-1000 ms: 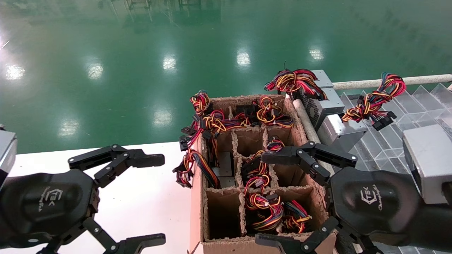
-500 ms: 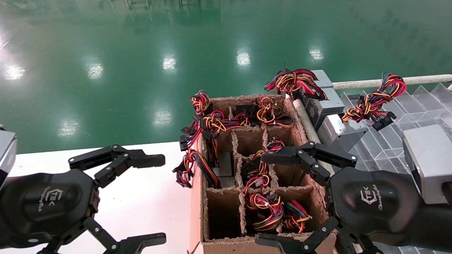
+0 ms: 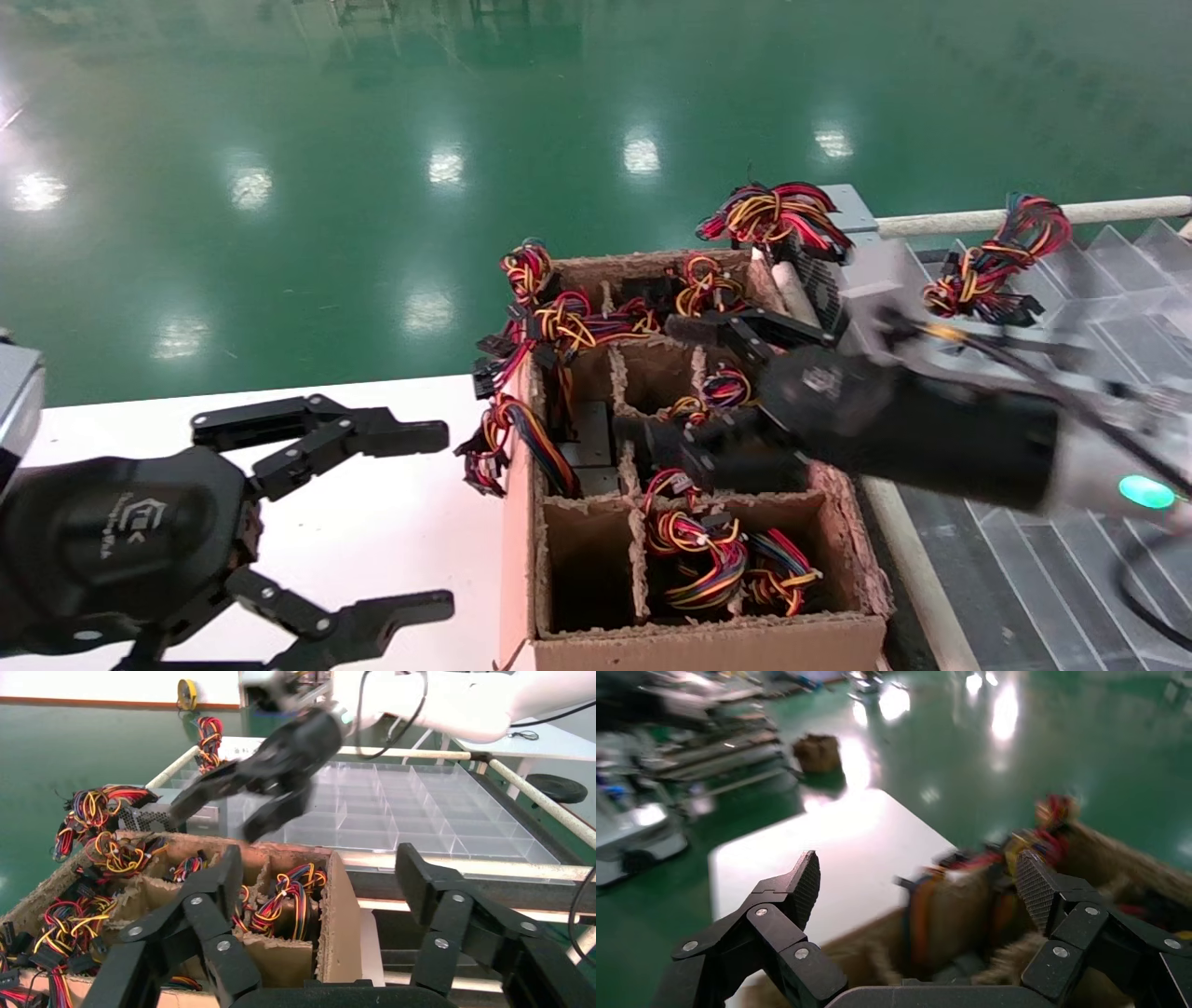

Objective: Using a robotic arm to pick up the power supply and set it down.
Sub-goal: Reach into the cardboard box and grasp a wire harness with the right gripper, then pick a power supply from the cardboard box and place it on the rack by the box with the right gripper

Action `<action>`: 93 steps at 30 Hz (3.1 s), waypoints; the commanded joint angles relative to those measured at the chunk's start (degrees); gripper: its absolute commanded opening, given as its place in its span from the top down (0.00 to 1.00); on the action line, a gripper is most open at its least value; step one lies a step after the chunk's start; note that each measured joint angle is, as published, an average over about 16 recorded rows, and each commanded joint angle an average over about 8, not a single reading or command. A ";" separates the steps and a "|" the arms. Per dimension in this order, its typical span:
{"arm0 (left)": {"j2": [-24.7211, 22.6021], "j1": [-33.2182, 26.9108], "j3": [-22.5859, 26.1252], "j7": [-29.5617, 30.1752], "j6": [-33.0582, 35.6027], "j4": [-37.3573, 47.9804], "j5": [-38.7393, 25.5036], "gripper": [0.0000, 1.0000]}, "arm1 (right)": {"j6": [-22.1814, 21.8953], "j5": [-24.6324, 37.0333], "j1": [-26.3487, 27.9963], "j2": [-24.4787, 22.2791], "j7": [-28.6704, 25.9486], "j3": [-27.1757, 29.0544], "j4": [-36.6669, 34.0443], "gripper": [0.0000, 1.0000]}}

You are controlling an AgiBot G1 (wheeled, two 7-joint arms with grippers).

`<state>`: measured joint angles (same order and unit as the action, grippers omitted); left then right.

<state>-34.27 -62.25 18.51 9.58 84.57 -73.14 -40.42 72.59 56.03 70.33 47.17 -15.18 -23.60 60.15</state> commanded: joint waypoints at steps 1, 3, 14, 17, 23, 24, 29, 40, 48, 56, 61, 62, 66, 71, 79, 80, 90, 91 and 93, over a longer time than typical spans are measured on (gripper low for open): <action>0.00 0.00 0.00 0.00 0.00 0.00 0.00 1.00 | -1.80 2.79 2.02 2.56 -0.93 -1.71 -2.34 0.00; 0.00 0.00 0.01 0.00 0.00 0.00 0.00 1.00 | -3.11 4.72 3.75 5.36 -0.90 -2.99 -5.98 0.15; 0.01 -0.01 0.02 -0.01 -0.01 0.00 0.01 1.00 | -7.52 9.20 10.51 17.10 3.46 -5.83 -25.76 1.00; 0.01 -0.01 0.03 -0.01 -0.01 0.00 0.02 1.00 | -7.29 8.77 11.71 18.99 5.48 -5.58 -29.92 1.00; 0.01 -0.01 0.04 -0.02 -0.01 0.00 0.02 1.00 | -5.56 8.19 13.89 21.48 9.18 -5.31 -36.62 1.00; 0.01 -0.01 0.04 -0.02 -0.01 0.00 0.02 1.00 | -5.19 8.19 14.20 21.81 9.71 -5.34 -37.57 1.00; 0.02 -0.01 0.05 -0.02 -0.02 0.00 0.03 1.00 | -3.61 8.42 15.45 23.05 12.16 -5.60 -41.57 1.00; 0.02 -0.02 0.06 -0.03 -0.02 0.00 0.04 1.00 | -2.71 7.96 17.14 24.46 16.80 -5.17 -48.08 1.00; 0.03 -0.02 0.07 -0.04 -0.03 0.00 0.05 1.00 | -1.62 7.82 18.18 25.03 19.05 -5.06 -51.16 1.00; 0.03 -0.02 0.08 -0.04 -0.03 0.00 0.06 1.00 | 0.56 7.70 19.39 25.00 20.80 -5.00 -52.78 1.00; 0.04 -0.02 0.09 -0.05 -0.04 0.00 0.06 1.00 | 2.98 7.65 20.20 24.11 21.75 -5.00 -52.73 1.00; 0.04 -0.02 0.09 -0.05 -0.04 0.00 0.06 1.00 | 3.57 7.56 20.36 23.82 21.92 -4.94 -52.60 1.00; 0.04 -0.03 0.10 -0.05 -0.04 0.00 0.07 1.00 | 6.17 7.01 21.26 22.32 22.48 -4.58 -51.47 1.00; 0.04 -0.03 0.11 -0.05 -0.04 0.00 0.07 1.00 | 9.20 6.44 23.22 20.06 22.44 -4.18 -48.23 1.00; 0.05 -0.03 0.12 -0.06 -0.05 0.00 0.08 1.00 | 12.47 6.37 27.47 15.21 19.70 -3.87 -38.20 1.00; 0.05 -0.03 0.12 -0.06 -0.05 0.00 0.08 1.00 | 12.63 6.51 28.13 14.50 19.21 -3.87 -36.67 1.00; 0.05 -0.03 0.13 -0.07 -0.05 0.00 0.09 1.00 | 10.88 7.84 34.67 7.26 13.05 -2.93 -20.55 1.00; 0.05 -0.03 0.14 -0.07 -0.05 0.00 0.09 1.00 | 10.57 7.90 35.22 6.55 12.51 -2.72 -19.09 1.00; 0.05 -0.03 0.14 -0.07 -0.05 0.00 0.09 1.00 | 9.97 8.18 36.31 5.27 11.64 -2.36 -16.59 1.00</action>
<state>-34.22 -62.29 18.65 9.51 84.52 -73.14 -40.32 82.41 65.06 107.16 52.72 -2.89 -26.27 42.39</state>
